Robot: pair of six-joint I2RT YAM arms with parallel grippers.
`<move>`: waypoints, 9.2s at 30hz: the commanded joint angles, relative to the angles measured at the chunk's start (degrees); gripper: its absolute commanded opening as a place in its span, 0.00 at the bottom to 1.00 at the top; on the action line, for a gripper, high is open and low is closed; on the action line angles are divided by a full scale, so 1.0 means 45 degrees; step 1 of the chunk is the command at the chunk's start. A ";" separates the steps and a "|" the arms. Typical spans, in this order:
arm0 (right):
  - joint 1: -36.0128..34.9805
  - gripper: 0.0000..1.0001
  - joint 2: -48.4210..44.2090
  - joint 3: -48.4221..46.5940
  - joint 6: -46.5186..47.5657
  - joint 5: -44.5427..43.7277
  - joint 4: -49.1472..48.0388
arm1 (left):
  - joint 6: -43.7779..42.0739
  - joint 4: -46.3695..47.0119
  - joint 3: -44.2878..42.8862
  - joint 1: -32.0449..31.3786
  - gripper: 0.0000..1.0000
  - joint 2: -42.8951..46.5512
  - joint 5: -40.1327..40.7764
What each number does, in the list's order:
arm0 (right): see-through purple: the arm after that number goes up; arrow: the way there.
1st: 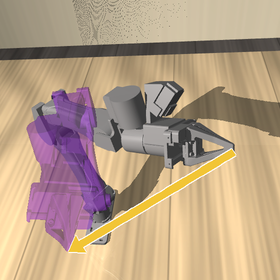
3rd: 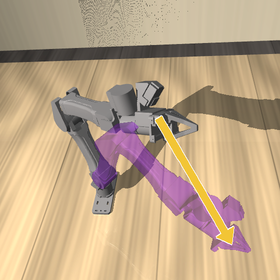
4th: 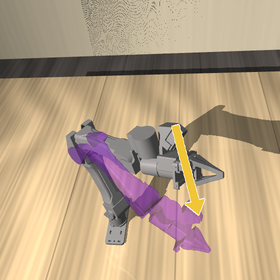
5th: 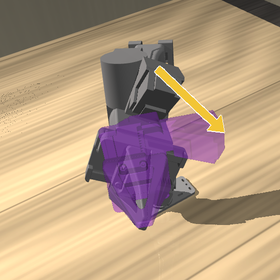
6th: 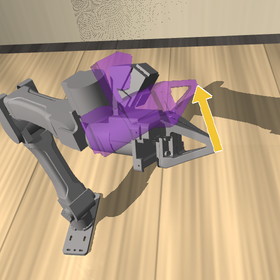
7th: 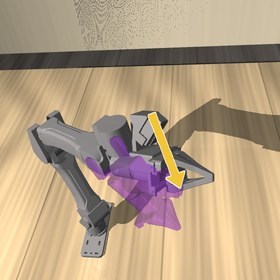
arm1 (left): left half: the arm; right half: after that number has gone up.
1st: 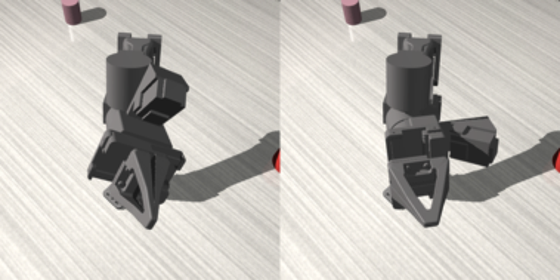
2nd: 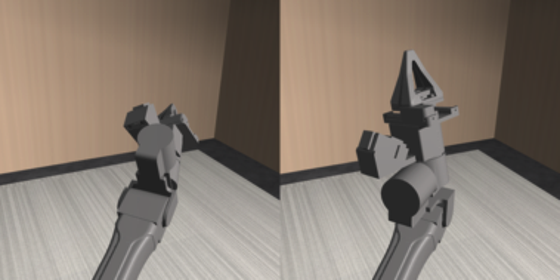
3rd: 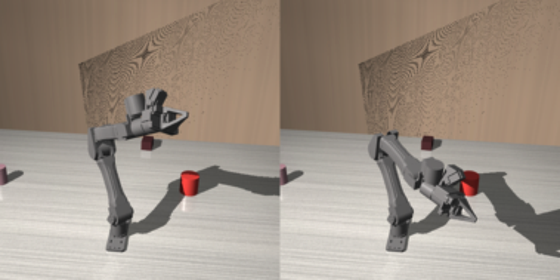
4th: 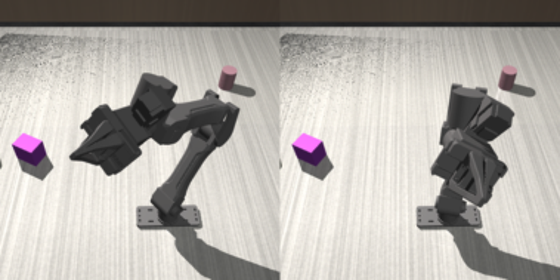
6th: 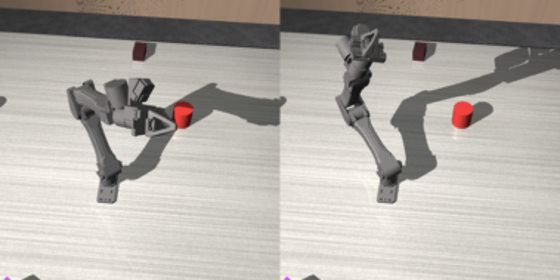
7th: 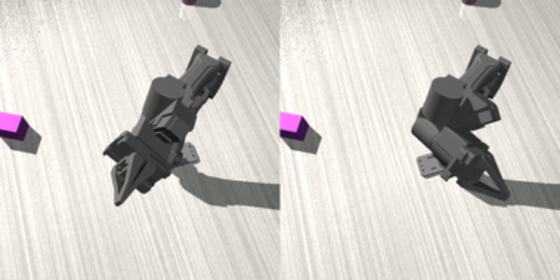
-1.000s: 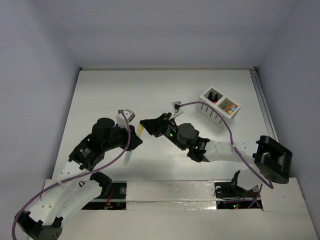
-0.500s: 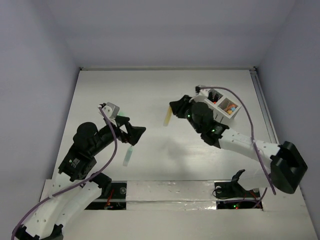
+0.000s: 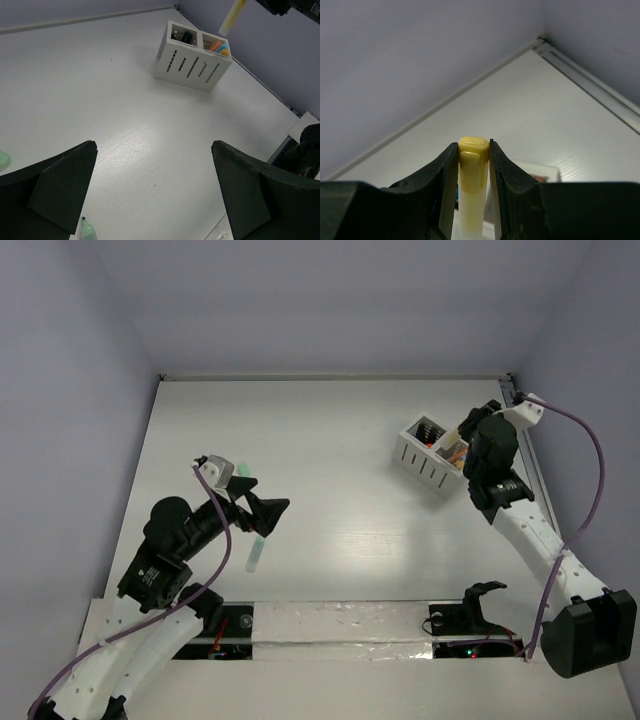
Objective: Sort the stationery into containers
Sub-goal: Place the pen in the storage box, then pick up the pen from the center of the board, then move the pen cap to the center of the board.
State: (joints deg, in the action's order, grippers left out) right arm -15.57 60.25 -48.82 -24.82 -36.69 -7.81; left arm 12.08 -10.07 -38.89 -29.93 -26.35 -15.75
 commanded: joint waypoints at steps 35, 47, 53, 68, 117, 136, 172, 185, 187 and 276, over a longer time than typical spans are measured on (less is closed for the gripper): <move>-0.1827 0.57 0.2252 -0.1535 0.0712 0.4400 0.2146 | -0.0047 0.0401 -0.0048 -0.0262 0.99 0.0738 0.1624; -0.8938 0.01 0.7096 -0.2743 -0.1106 0.6394 0.1619 | 0.0031 0.0303 -0.0224 0.0088 0.99 0.1187 0.4221; -1.0639 0.44 0.9847 -0.4637 -0.1418 0.7585 0.1385 | 0.0090 0.0303 -0.0244 0.0441 0.99 0.1265 0.4496; -1.1637 0.56 1.4188 -0.8778 -0.1634 0.8368 0.3375 | 0.0109 0.0303 -0.0185 0.0578 0.99 0.1675 0.4203; -0.9625 0.02 0.6729 -0.6534 0.1199 0.3873 -0.0821 | 0.0598 0.0362 0.0089 0.0578 0.64 -0.0471 0.1840; -0.9996 0.02 0.7002 -0.6085 -0.0031 0.6335 -0.3107 | 0.0578 0.0908 0.0167 0.1182 0.60 -0.0766 0.0472; -0.6793 0.43 0.8110 -0.5573 -0.1694 1.2134 -0.1608 | 0.0481 0.0069 -0.0321 0.1691 0.00 0.0229 0.3128; -0.6949 0.05 1.5785 -1.3363 -0.0871 1.4149 0.2106 | 0.0227 0.0049 -0.0419 0.1456 0.00 0.0835 0.3793; -0.7261 0.05 1.6374 -1.4070 -0.0949 1.4149 0.2302 | 0.0207 0.0049 -0.0419 0.1456 0.00 0.0875 0.3812; -0.8610 0.46 2.2061 -2.0577 0.1257 0.5536 0.6580 | 0.0129 0.0264 -0.0380 0.0755 0.00 0.1226 0.3558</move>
State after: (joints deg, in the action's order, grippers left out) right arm -54.04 156.16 -140.09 -22.33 -7.99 16.53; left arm 13.28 -11.81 -38.65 -25.85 -21.50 0.51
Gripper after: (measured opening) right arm 0.472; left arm 0.142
